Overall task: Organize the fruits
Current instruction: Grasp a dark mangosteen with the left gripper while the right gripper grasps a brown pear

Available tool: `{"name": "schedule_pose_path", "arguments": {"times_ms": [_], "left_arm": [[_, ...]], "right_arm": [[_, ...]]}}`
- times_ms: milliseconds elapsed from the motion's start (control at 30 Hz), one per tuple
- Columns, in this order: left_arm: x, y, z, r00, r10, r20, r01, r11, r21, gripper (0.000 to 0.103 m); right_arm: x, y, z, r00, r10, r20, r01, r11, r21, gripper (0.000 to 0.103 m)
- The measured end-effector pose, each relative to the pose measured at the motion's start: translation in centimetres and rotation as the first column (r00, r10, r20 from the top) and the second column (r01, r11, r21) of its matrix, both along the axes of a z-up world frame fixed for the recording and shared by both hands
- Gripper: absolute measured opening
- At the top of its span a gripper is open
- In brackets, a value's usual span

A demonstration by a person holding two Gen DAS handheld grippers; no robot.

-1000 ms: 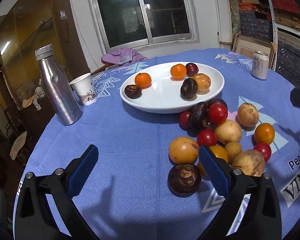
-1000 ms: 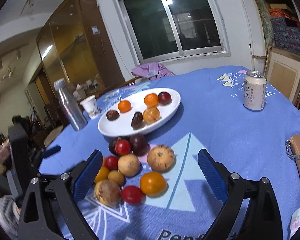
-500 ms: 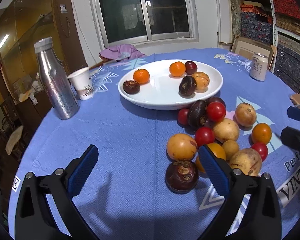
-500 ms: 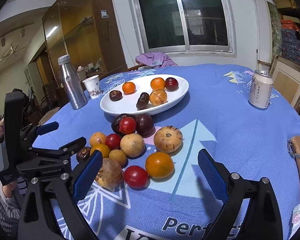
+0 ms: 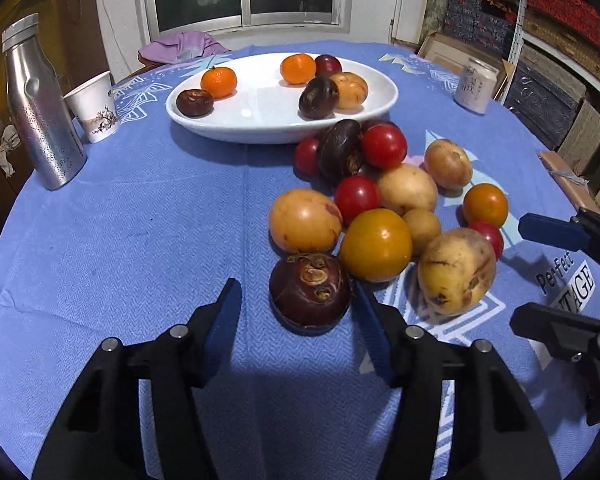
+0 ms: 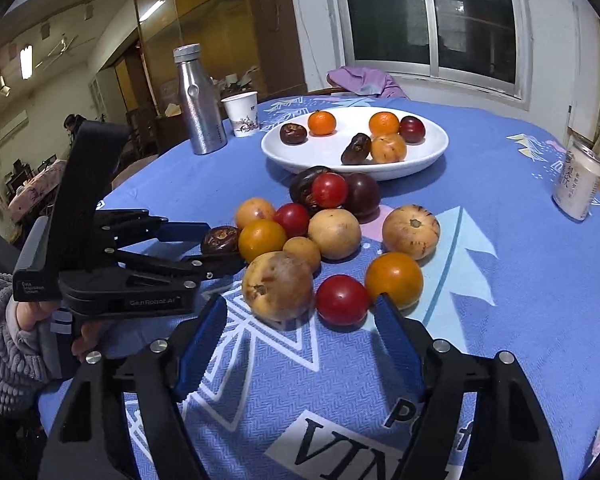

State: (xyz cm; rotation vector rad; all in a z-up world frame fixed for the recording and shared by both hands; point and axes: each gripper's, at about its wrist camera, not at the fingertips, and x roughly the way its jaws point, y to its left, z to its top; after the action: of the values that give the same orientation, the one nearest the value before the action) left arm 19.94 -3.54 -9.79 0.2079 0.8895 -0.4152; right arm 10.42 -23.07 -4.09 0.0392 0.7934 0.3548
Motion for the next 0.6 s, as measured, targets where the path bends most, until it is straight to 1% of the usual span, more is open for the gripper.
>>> {"name": "schedule_pose_path", "arguments": {"times_ms": [33, 100, 133, 200, 233, 367, 400, 433, 467, 533, 600], "left_arm": [[0.1, -0.2, 0.0, 1.000, -0.001, 0.002, 0.001, 1.000, 0.005, 0.057], [0.6, -0.4, -0.1, 1.000, 0.000, 0.002, 0.000, 1.000, 0.005, 0.057], [0.9, -0.5, -0.1, 1.000, 0.002, 0.001, -0.002, 1.000, 0.005, 0.058], [1.3, -0.6, -0.1, 1.000, 0.003, 0.001, -0.003, 1.000, 0.005, 0.058], [1.5, -0.6, -0.1, 1.000, 0.006, 0.002, -0.006, 1.000, 0.007, 0.060], [1.8, -0.5, -0.1, 1.000, 0.005, -0.007, -0.005, 1.000, -0.010, 0.060], [1.8, -0.5, -0.1, 1.000, 0.002, -0.007, -0.002, 1.000, -0.011, 0.058], [1.8, -0.4, -0.1, 1.000, -0.006, -0.006, 0.006, 1.000, -0.015, 0.051], [1.8, -0.4, 0.0, 1.000, -0.006, -0.001, 0.006, 1.000, -0.011, 0.050], [1.7, -0.1, 0.1, 1.000, 0.000, 0.008, 0.000, 1.000, -0.009, 0.039], [1.8, 0.5, 0.1, 1.000, -0.005, -0.003, 0.005, 0.999, -0.033, 0.039]], "right_arm": [[0.1, -0.3, -0.1, 1.000, -0.006, -0.010, 0.006, 1.000, 0.015, 0.075], [0.5, -1.0, -0.2, 0.999, -0.017, -0.035, 0.018, 0.998, 0.054, 0.058], [0.6, -1.2, -0.3, 0.999, -0.013, -0.045, 0.016, 0.997, 0.070, 0.057], [0.7, -0.7, -0.4, 0.999, 0.003, -0.051, 0.001, 0.997, 0.075, 0.057], [0.8, -0.3, -0.4, 0.999, 0.010, -0.044, -0.007, 0.998, 0.062, 0.058], [1.1, 1.7, 0.0, 0.999, 0.038, -0.005, -0.038, 0.999, -0.027, 0.059], [1.3, 2.2, 0.0, 0.999, 0.042, 0.003, -0.041, 0.998, -0.055, 0.059], [1.5, 2.5, 0.0, 0.999, 0.042, 0.008, -0.041, 0.996, -0.076, 0.059], [1.7, 2.8, 0.0, 0.999, 0.044, 0.012, -0.042, 0.995, -0.096, 0.059], [1.9, 3.2, 0.2, 0.998, 0.052, 0.024, -0.049, 0.992, -0.115, 0.059], [1.5, 3.6, 0.4, 0.995, 0.083, 0.047, -0.077, 0.989, -0.124, 0.059]]}}
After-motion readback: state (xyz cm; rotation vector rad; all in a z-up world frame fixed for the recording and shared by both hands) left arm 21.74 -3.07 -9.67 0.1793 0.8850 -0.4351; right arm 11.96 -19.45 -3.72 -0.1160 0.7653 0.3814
